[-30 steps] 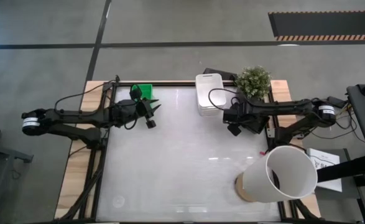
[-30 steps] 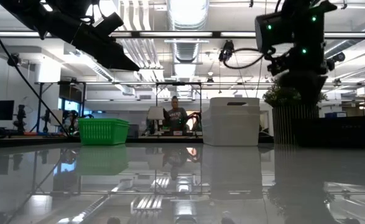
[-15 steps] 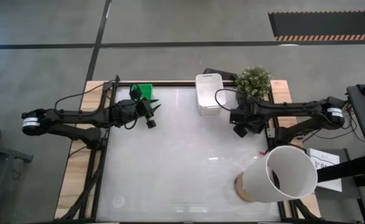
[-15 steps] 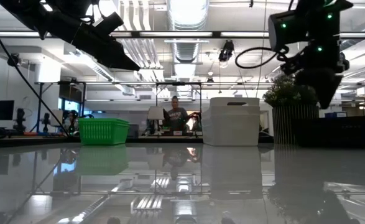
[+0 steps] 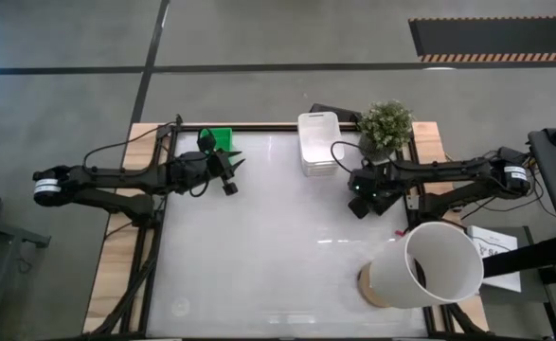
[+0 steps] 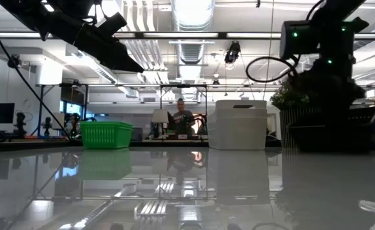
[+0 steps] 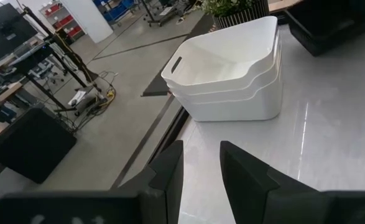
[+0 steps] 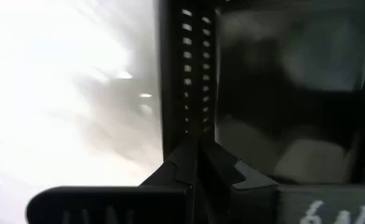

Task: Stack baskets by color
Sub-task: Stack the left black bin on top of the right black bin, then return to Home Position

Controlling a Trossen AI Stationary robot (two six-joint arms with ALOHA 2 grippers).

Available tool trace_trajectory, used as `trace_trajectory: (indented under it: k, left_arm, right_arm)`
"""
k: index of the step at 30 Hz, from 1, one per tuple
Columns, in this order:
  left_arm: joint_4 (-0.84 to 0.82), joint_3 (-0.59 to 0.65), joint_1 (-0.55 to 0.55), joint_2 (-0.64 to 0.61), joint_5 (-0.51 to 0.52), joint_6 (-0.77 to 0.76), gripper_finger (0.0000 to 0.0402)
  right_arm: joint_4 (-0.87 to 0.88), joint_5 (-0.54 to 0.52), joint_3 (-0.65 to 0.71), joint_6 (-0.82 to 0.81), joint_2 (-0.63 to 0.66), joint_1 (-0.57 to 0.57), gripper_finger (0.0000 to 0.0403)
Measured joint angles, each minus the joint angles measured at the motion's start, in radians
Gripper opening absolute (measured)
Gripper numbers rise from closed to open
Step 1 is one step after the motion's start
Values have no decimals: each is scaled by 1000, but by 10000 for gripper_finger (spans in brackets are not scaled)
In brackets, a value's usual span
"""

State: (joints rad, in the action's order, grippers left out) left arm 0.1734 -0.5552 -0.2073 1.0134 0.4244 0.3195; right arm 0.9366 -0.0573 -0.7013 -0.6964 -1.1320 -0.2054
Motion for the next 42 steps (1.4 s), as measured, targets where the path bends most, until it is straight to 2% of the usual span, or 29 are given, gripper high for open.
trace_trajectory:
  k: [4, 11, 15, 17, 20, 22, 25, 27, 32, 42]
  left_arm:
    - [0, 0, 0, 0, 0, 0, 89]
    - [-1, 0, 0, 0, 0, 0, 89]
    - [-65, 12, 15, -20, -3, 24, 89]
    - [-62, 37, 33, -60, -56, 30, 89]
    - [-62, 94, 57, -150, -227, 58, 89]
    - [-60, 134, 73, -219, -301, 74, 89]
    - [-60, 196, 94, -349, -320, 79, 89]
    - [-59, 235, 103, -438, -320, 62, 89]
    - [-60, 339, 104, -630, -318, 20, 89]
    - [-62, 515, 104, -992, -315, 1, 89]
  right_arm:
    - [-31, -4, -33, 5, 0, 0, 9]
    - [-31, -82, -102, 78, 0, 0, 9]
    - [-100, -79, -109, 255, 47, 18, 9]
    - [-173, -46, -87, 384, 102, 25, 9]
    - [-372, -32, -27, 574, 205, 21, 9]
    - [-539, -14, 36, 714, 278, 9, 9]
    - [-738, 31, 132, 870, 377, -10, 9]
    - [-803, 63, 186, 938, 445, -24, 9]
    - [-853, 133, 308, 977, 639, -55, 9]
    - [-843, 137, 537, 924, 1062, -57, 9]
